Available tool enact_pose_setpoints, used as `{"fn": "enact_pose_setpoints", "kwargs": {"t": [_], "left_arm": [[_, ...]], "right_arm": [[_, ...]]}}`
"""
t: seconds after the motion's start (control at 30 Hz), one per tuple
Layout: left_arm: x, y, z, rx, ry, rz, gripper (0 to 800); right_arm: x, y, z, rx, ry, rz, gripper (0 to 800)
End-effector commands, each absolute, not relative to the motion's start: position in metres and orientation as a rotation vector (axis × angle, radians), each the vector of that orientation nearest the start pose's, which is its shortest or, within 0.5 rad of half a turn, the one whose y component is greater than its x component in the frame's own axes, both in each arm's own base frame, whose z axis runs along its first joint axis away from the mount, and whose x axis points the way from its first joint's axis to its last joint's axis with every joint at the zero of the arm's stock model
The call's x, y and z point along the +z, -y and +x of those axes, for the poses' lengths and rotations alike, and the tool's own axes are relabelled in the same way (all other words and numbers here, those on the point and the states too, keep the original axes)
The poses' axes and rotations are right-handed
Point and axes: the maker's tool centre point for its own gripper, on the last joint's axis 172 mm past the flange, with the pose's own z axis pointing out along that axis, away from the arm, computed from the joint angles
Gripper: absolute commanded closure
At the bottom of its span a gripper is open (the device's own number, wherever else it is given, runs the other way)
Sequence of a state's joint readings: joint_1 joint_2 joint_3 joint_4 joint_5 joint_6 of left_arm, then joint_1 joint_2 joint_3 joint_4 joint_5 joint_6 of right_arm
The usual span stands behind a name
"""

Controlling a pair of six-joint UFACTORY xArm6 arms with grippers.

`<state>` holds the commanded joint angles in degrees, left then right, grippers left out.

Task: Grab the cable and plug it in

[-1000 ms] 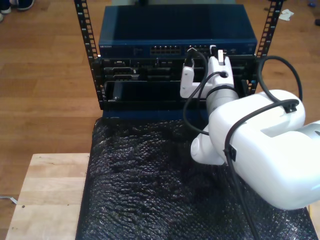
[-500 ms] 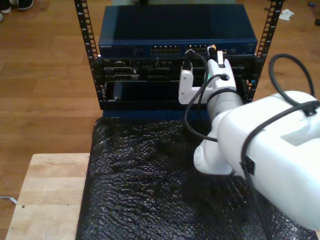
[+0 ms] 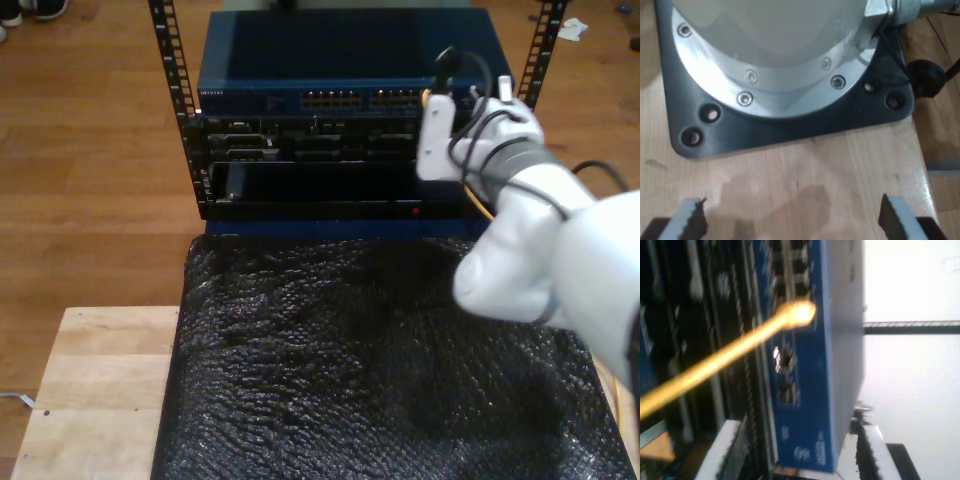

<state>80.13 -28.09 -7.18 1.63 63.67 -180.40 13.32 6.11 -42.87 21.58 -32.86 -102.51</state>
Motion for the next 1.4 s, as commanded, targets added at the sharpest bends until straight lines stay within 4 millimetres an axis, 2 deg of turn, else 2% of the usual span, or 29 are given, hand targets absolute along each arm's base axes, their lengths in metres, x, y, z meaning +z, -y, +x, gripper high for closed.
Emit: {"fn": "enact_pose_setpoints", "kwargs": {"t": [0.13, 0.27, 0.47, 0.6, 0.73, 0.9, 1.07, 1.23, 1.4], "left_arm": [[0.035, -0.113, 0.014, -0.535, -2.688, -2.230, 0], [0.036, -0.113, 0.014, -0.537, -2.689, -2.230, 0], [0.036, -0.113, 0.014, -0.537, -2.687, -2.232, 0], [0.036, -0.113, 0.014, -0.537, -2.689, -2.230, 0], [0.036, -0.113, 0.014, -0.537, -2.687, -2.232, 0], [0.035, -0.113, 0.014, -0.535, -2.688, -2.230, 0], [0.036, -0.113, 0.014, -0.537, -2.687, -2.232, 0], [0.036, -0.113, 0.014, -0.537, -2.689, -2.230, 0], [0.035, -0.113, 0.014, -0.535, -2.687, -2.232, 0]], "right_arm": [[0.279, -0.049, 0.599, 0.955, -1.558, 1.510, 179], [0.269, -0.026, 0.570, 0.876, -1.636, 1.539, 165], [0.245, 0.020, 0.530, 0.731, -1.763, 1.591, 89], [0.239, 0.060, 0.509, 0.646, -1.801, 1.621, 13], [0.227, 0.096, 0.489, 0.566, -1.847, 1.663, 7], [0.217, 0.155, 0.457, 0.471, -1.865, 1.747, 7], [0.216, 0.205, 0.429, 0.416, -1.867, 1.846, 7], [0.215, 0.240, 0.395, 0.374, -1.950, 1.882, 7], [0.211, 0.260, 0.352, 0.383, -2.033, 1.963, 7]]}}
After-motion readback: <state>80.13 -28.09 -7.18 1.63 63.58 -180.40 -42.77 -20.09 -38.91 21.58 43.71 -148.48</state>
